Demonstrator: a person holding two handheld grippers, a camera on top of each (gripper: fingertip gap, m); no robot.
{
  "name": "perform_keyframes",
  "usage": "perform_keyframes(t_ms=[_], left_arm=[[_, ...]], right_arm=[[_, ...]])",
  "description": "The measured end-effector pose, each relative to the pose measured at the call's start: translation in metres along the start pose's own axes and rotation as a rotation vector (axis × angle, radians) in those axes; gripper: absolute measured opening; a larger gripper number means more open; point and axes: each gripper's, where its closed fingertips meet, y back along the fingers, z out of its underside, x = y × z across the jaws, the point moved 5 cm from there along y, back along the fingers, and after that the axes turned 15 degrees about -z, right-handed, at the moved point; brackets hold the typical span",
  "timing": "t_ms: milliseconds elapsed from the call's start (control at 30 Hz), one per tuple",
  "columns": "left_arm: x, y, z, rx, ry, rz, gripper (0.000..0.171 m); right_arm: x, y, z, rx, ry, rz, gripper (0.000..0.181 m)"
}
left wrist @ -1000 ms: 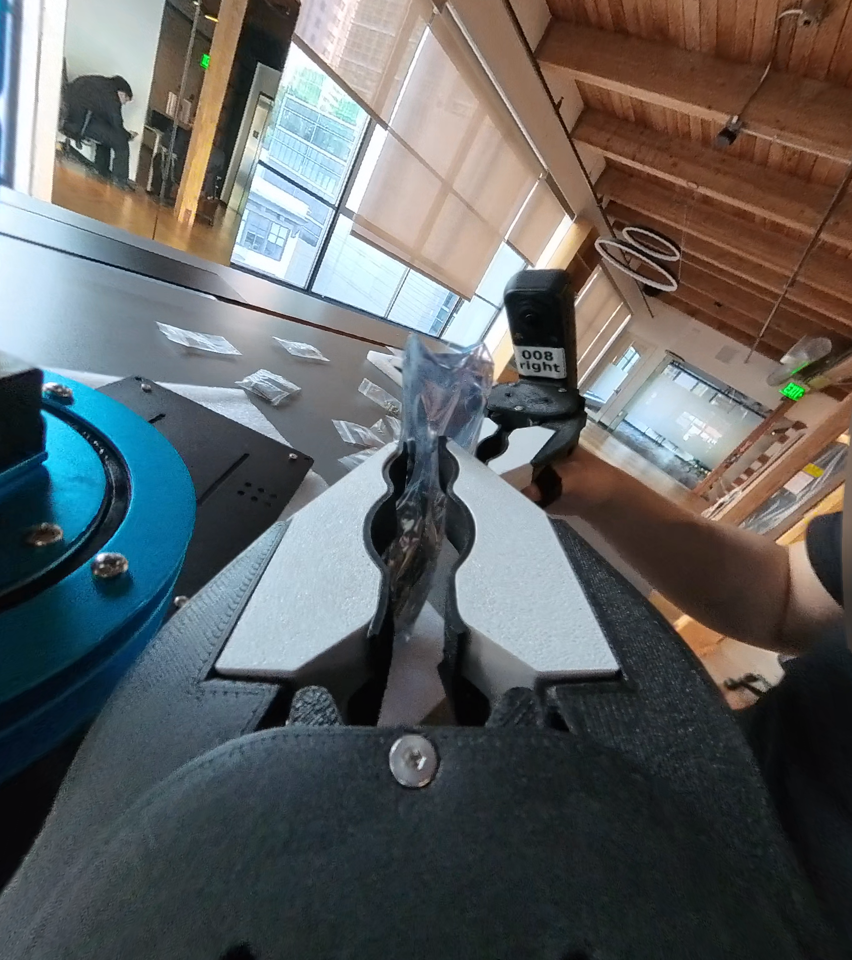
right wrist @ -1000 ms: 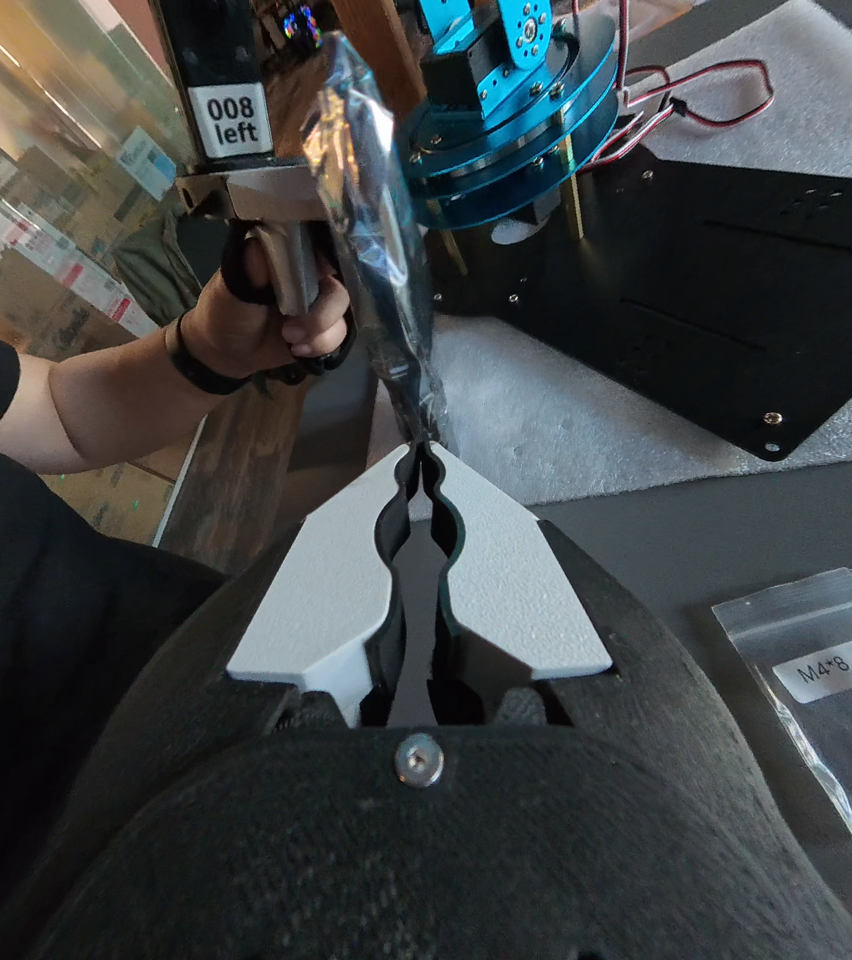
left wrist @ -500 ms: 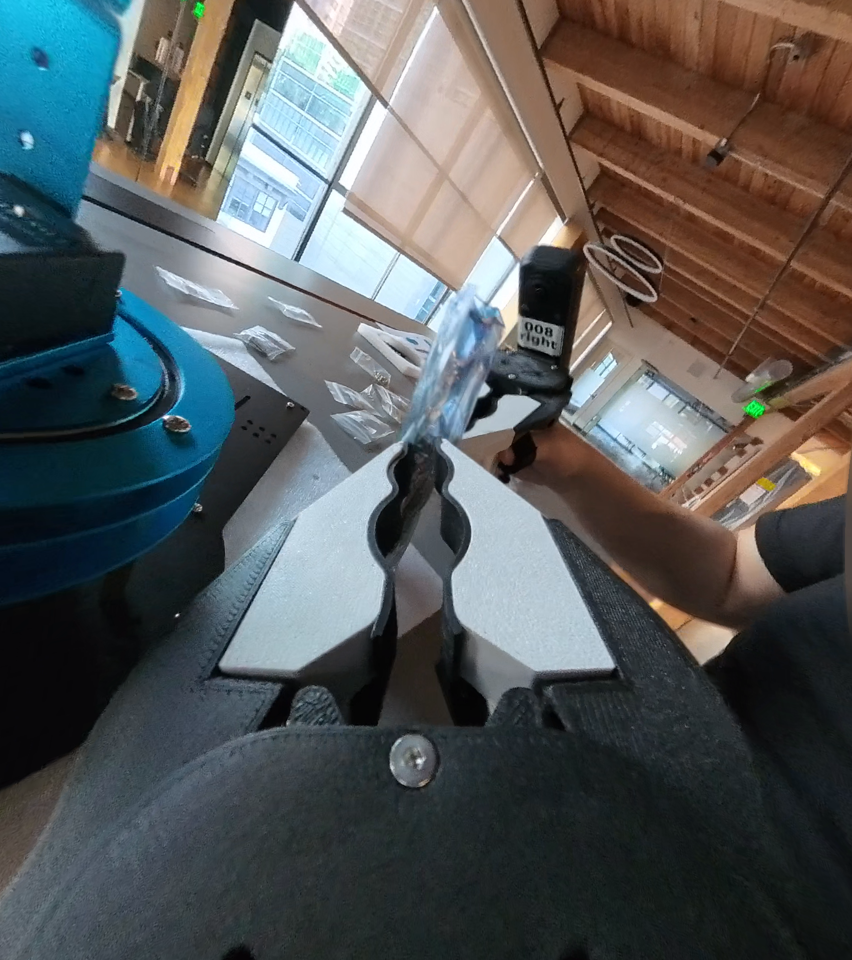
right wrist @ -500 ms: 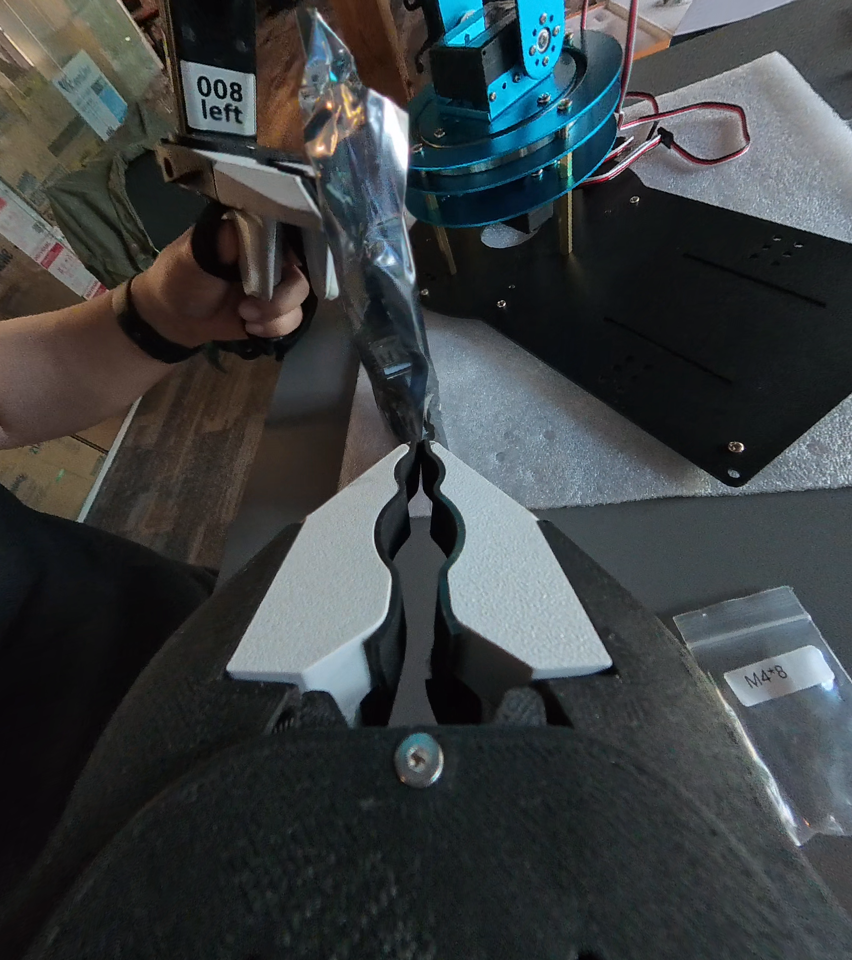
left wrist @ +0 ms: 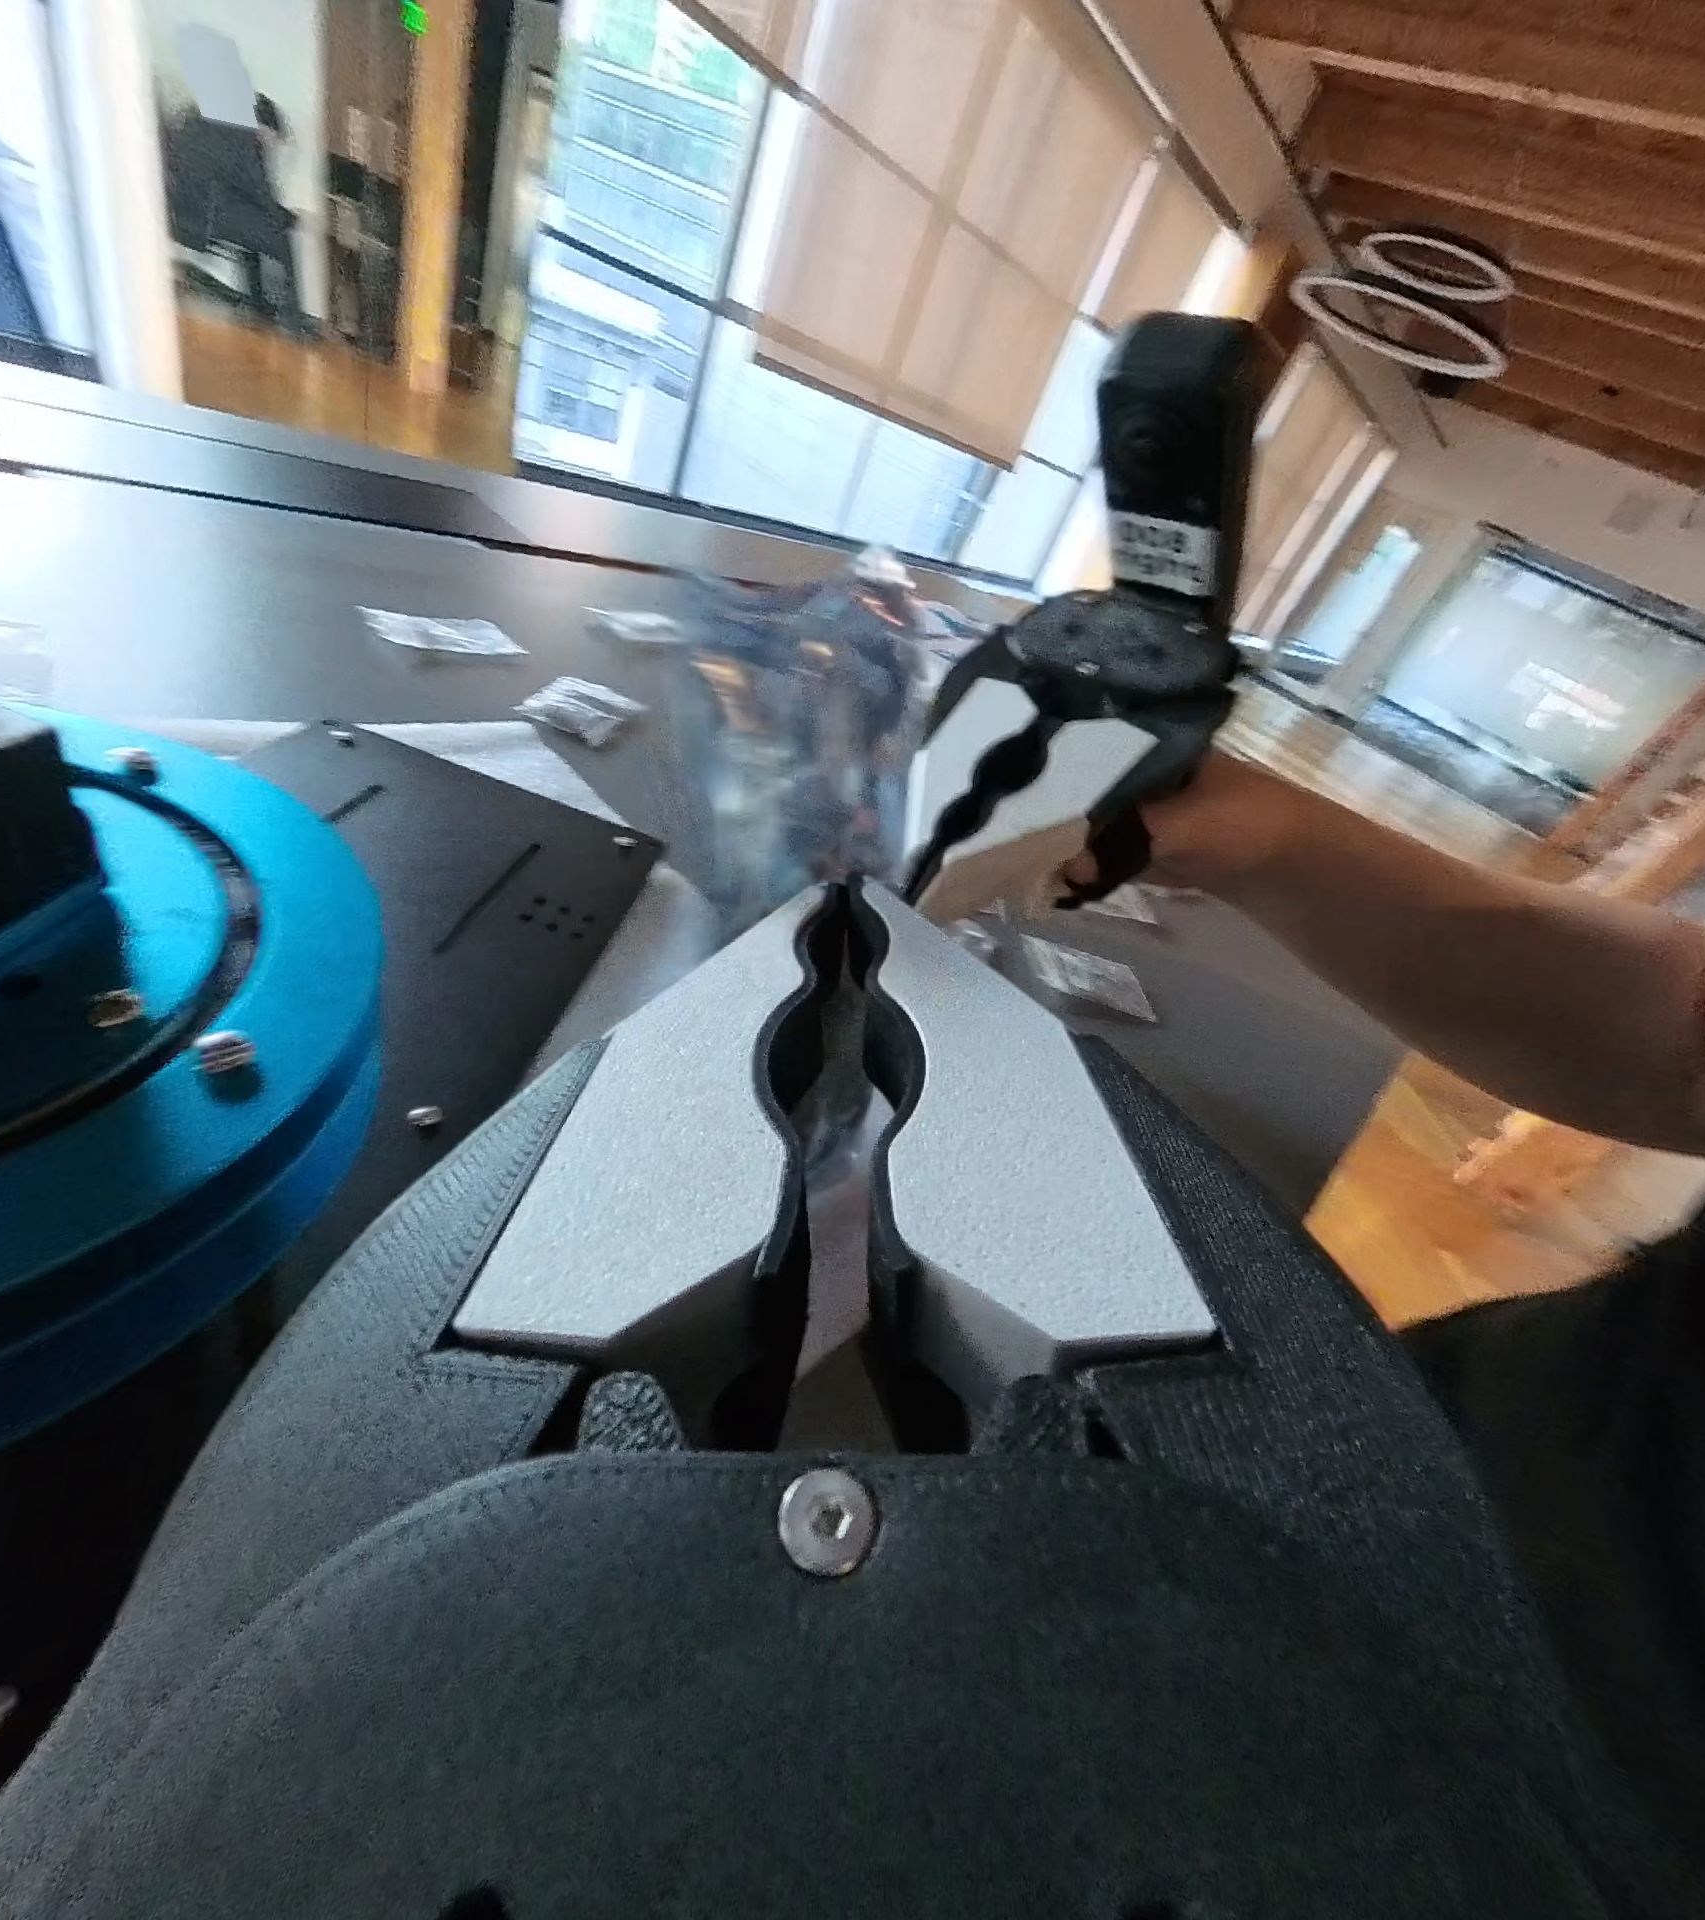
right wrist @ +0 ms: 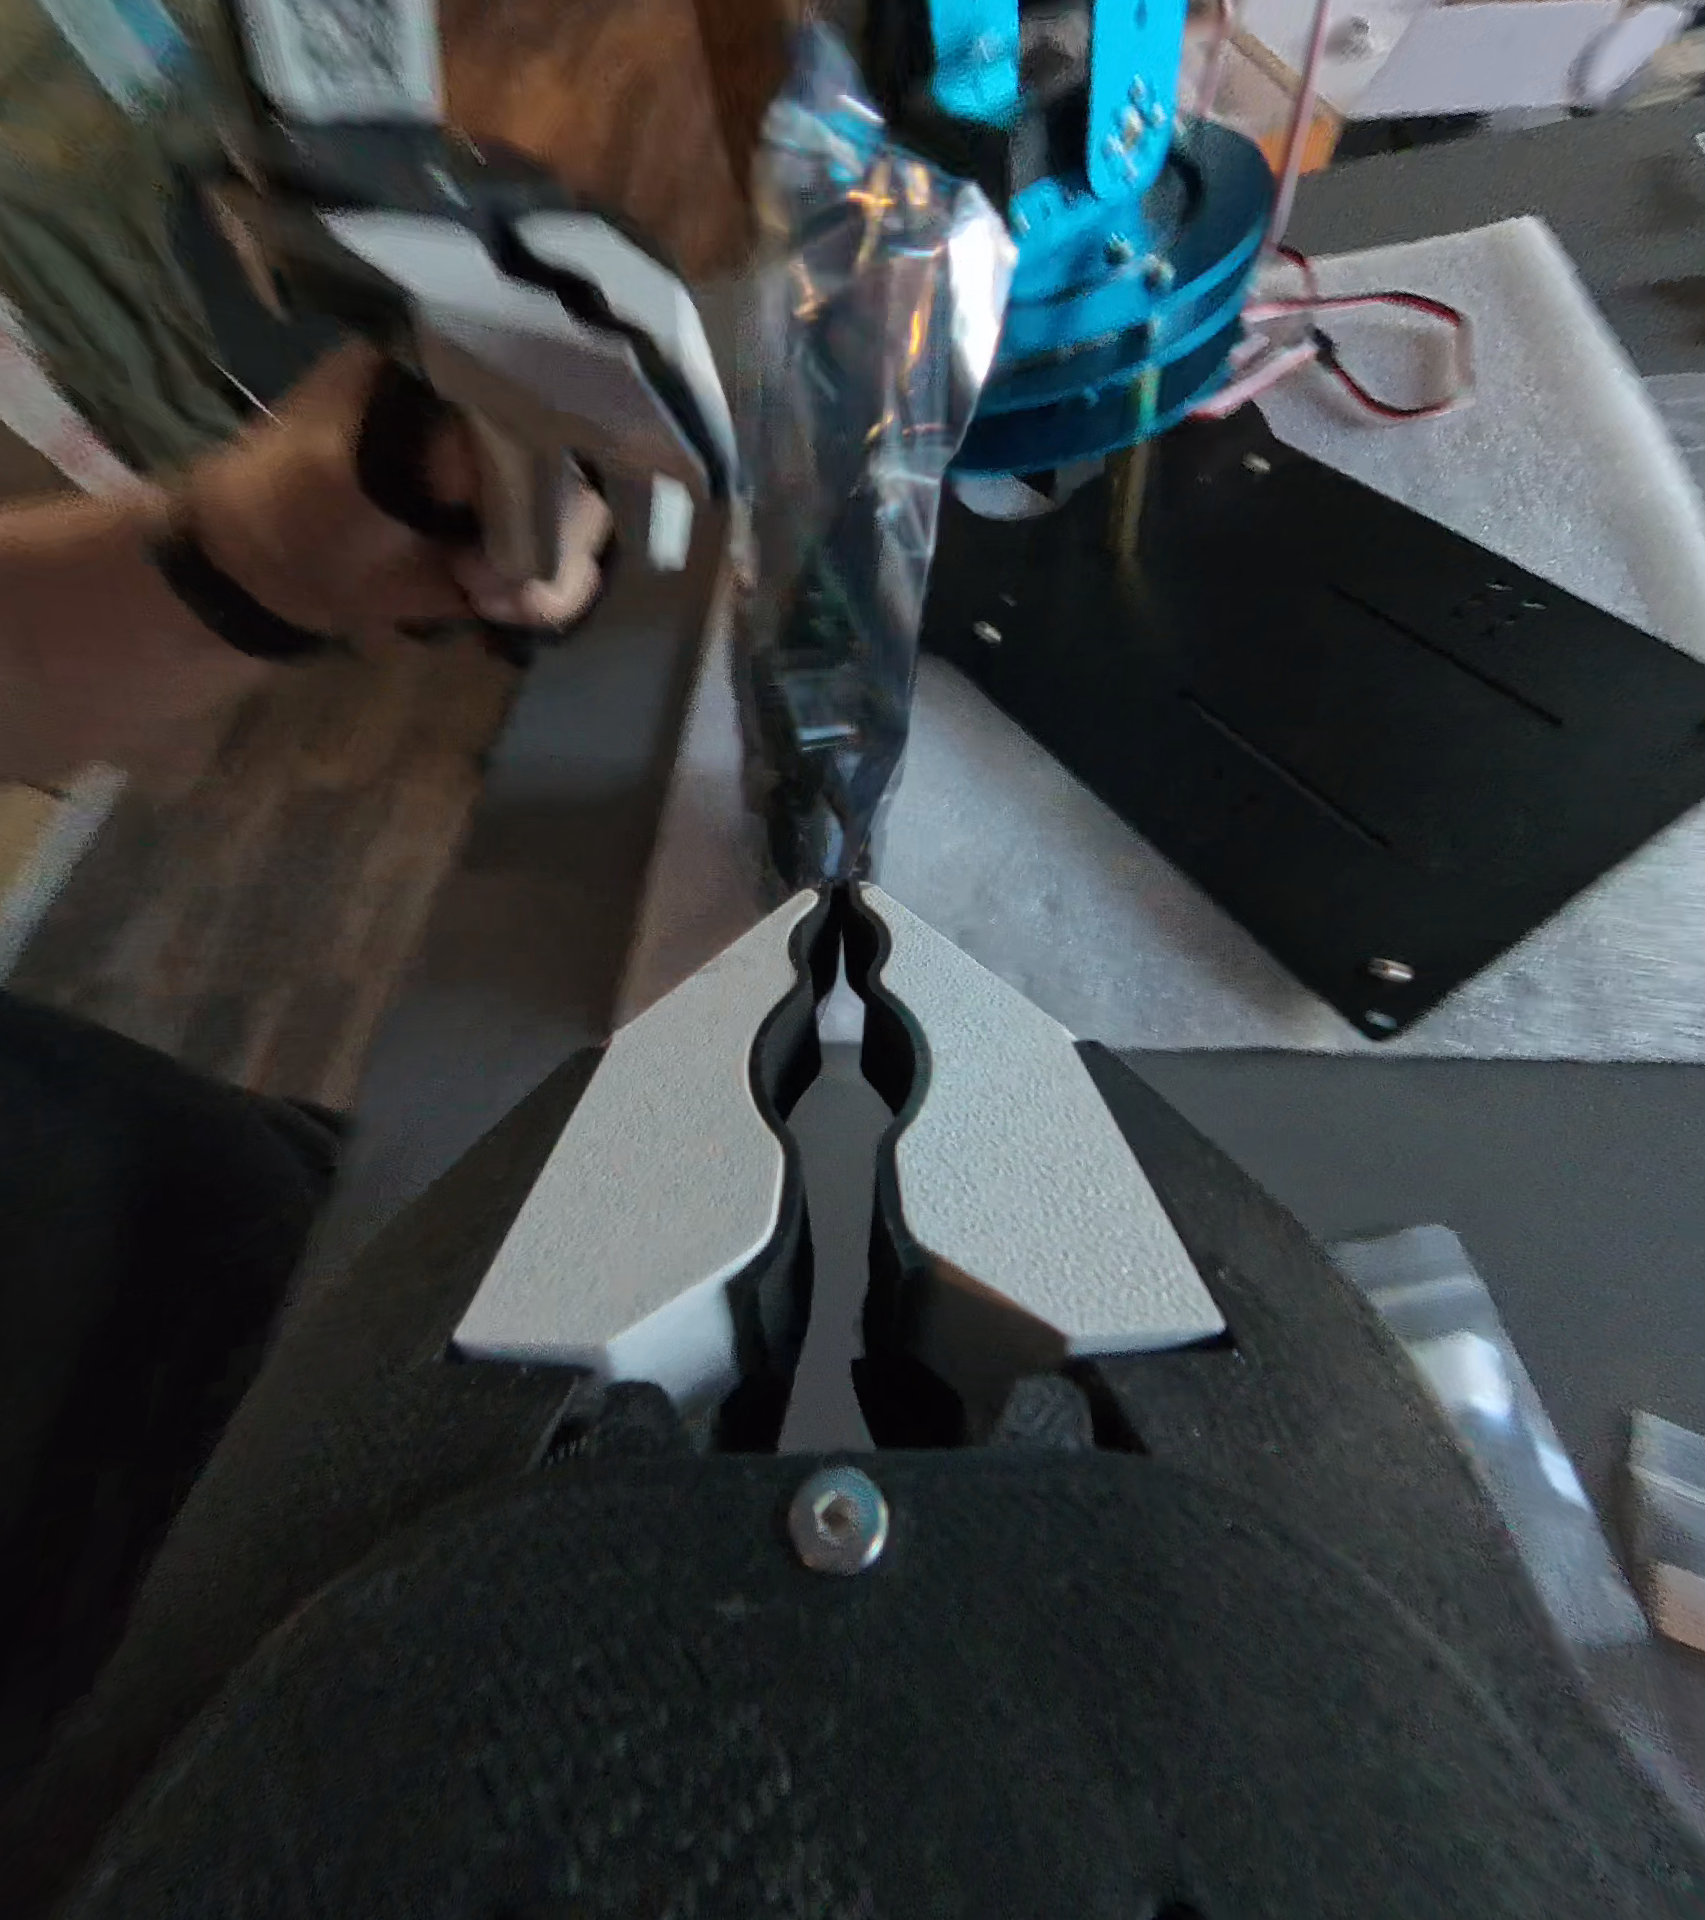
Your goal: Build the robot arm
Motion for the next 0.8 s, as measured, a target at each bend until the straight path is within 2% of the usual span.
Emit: perform_keyframes(t_ms=[67,133,233,300,433,533,633,700,733,767,800], left_arm=[[-0.011,0.005,-0.004,0.053,-0.003,-0.106,0.0],[-0.007,0.011,-0.006,0.077,0.012,-0.092,0.002],[-0.009,0.012,-0.001,0.061,-0.014,-0.145,0.023],[-0.009,0.012,-0.002,0.096,-0.06,-0.158,0.025],[-0.002,-0.001,-0.006,0.08,-0.017,-0.01,0.021],[-0.004,-0.007,-0.011,0.065,0.032,0.042,0.002],[-0.007,-0.01,-0.012,0.062,0.041,0.024,0.0],[-0.008,-0.012,-0.011,0.038,0.026,-0.005,0.0],[-0.009,-0.012,-0.012,0.036,0.032,-0.018,0.0],[-0.008,-0.014,-0.012,0.025,0.042,-0.021,0.0],[-0.006,-0.015,-0.013,0.012,0.05,-0.02,0.0]], right_arm=[[0.001,-0.001,0.002,-0.053,0.076,0.043,0.0],[0.0,0.0,0.003,-0.064,0.074,0.032,0.0],[0.002,0.003,0.004,-0.073,0.104,0.038,0.0],[0.001,0.004,0.003,-0.087,0.13,0.032,0.0],[0.001,0.005,-0.002,-0.108,0.18,0.021,0.0],[0.005,0.006,-0.005,-0.127,0.202,0.032,0.0],[0.007,0.011,-0.009,-0.101,0.215,0.092,0.002],[-0.006,0.02,-0.025,0.012,0.305,0.17,0.005],[-0.018,0.024,-0.036,0.086,0.371,0.207,0.009],[-0.027,0.023,-0.043,0.124,0.432,0.236,0.025],[-0.033,0.017,-0.044,0.079,0.478,0.251,0.03]])
